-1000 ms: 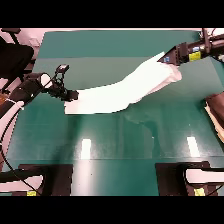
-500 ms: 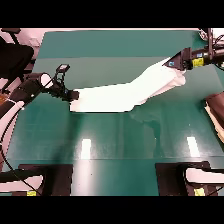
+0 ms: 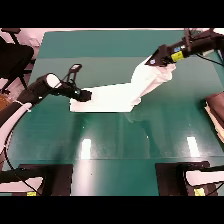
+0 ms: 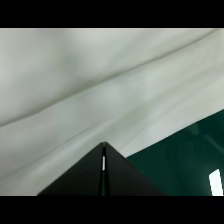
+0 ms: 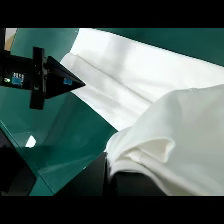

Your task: Fold the shirts.

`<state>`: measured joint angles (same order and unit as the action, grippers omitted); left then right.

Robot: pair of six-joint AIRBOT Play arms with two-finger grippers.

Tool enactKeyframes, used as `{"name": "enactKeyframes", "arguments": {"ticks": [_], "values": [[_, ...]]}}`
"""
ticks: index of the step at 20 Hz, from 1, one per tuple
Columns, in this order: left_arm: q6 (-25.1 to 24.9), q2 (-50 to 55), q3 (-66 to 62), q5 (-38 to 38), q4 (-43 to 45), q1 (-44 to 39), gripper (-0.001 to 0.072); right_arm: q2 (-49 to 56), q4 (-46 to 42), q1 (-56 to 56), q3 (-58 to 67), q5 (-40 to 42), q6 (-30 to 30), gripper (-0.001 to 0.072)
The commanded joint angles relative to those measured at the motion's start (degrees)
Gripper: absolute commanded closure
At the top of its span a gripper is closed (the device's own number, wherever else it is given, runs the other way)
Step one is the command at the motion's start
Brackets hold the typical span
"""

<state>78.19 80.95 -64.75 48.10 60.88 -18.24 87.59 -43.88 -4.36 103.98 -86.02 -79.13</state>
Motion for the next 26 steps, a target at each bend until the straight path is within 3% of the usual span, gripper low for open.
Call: {"name": "enactKeyframes", "arguments": {"ticks": [1, 4, 16, 20, 26], "values": [[1.46, 1.66, 0.07, -4.94, -0.98, -4.26, 0.0687, 4.07, -1.36, -5.57, 6.97, -1.25, -4.39, 0.0700], [3.93, 1.60, 0.00, -8.04, -0.37, -2.29, 0.0687, 8.04, -1.36, -10.14, 11.52, -2.40, -6.62, 0.0700], [2.01, -5.31, 0.00, -0.68, 6.45, 16.74, 0.0686, 21.73, -3.34, -22.18, 12.41, 2.89, -9.35, 0.0699], [-0.63, -5.55, 0.02, 2.16, 6.62, 18.69, 0.0686, 24.63, 2.47, -23.30, 12.41, 8.72, -9.29, 0.0699], [-0.76, -5.53, 0.07, 2.34, 7.85, 18.69, 0.0686, 25.99, 8.41, -23.30, 12.41, 15.52, -9.31, 0.0698]]}}
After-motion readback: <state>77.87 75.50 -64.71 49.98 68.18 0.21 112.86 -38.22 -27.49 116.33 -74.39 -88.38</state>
